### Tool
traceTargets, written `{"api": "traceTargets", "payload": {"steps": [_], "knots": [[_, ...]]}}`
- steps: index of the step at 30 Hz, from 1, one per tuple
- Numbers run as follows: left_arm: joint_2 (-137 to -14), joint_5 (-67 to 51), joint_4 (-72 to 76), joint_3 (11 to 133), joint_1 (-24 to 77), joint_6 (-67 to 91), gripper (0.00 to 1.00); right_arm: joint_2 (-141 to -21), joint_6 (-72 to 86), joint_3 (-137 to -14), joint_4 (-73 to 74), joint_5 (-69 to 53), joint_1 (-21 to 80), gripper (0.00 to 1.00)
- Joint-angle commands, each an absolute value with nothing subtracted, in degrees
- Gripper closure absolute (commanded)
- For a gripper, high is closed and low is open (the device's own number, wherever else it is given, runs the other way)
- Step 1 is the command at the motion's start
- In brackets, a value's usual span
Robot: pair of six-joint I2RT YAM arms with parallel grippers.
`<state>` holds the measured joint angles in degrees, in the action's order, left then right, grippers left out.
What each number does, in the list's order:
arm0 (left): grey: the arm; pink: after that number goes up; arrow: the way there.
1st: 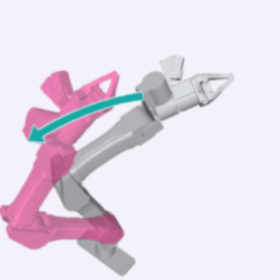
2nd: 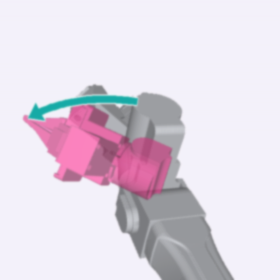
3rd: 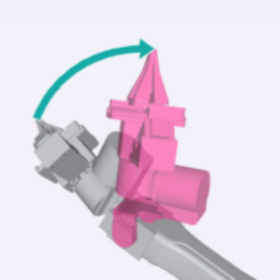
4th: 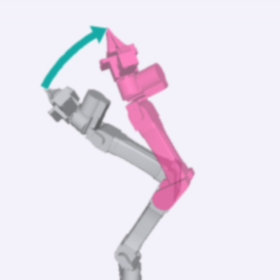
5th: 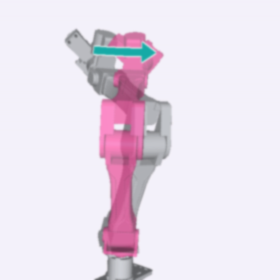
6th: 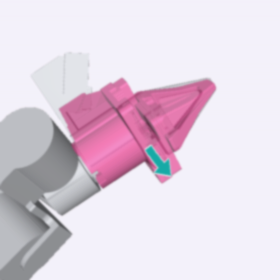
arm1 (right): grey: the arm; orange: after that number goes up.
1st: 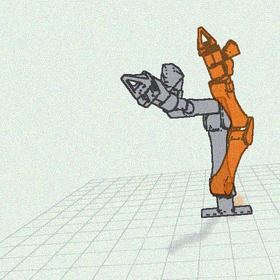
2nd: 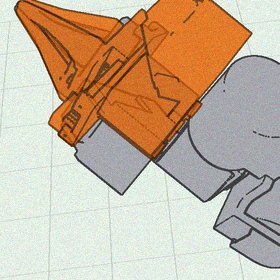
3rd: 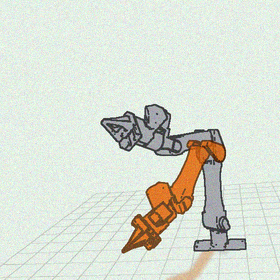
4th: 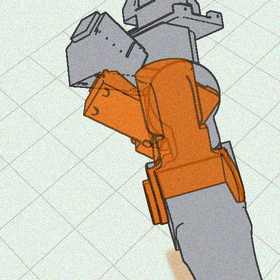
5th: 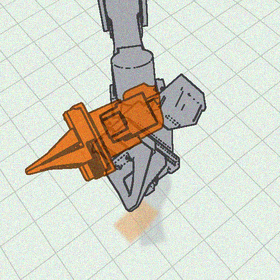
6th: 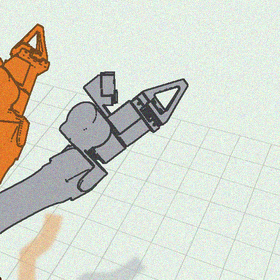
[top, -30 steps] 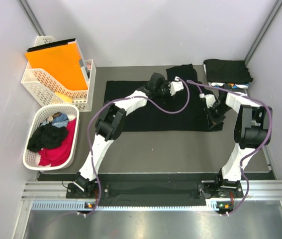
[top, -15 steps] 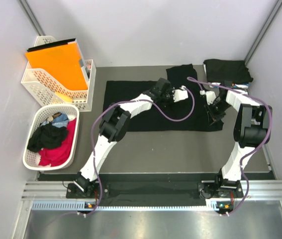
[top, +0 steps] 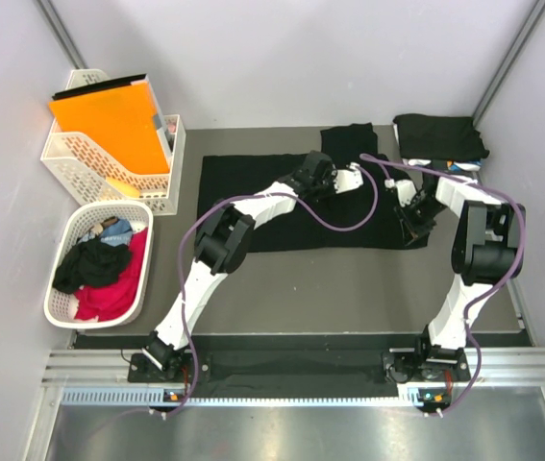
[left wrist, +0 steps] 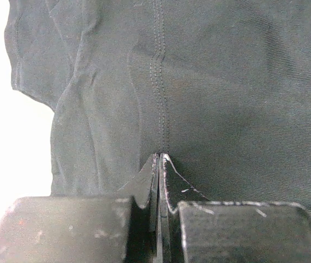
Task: Fold and stack the t-shirts
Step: Fold the flattened tshirt in 1/3 of the way
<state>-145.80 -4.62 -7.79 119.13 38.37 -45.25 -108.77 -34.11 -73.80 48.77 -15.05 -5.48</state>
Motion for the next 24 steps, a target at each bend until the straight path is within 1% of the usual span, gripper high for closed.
{"api": "traceTargets", "payload": {"steps": [1,15,20,24], "knots": [[-145.81,-0.53,-9.85,118.3,37.09,-45.44,1.0,-109.6,-35.33,-70.84,47.11,-12.22,-5.36,1.0],[-142.21,1.14,-9.23,113.91,36.65,-45.53,1.0,-106.7,-37.09,-66.18,46.67,-9.58,-5.89,1.0],[-141.77,1.41,-8.7,113.03,36.56,-45.62,1.0,-106.43,-37.09,-66.36,46.32,-9.67,-6.24,1.0],[-141.33,2.89,-6.95,112.94,36.65,-43.95,1.0,-107.23,-35.86,-69.42,46.67,-12.21,-5.72,1.0]]}}
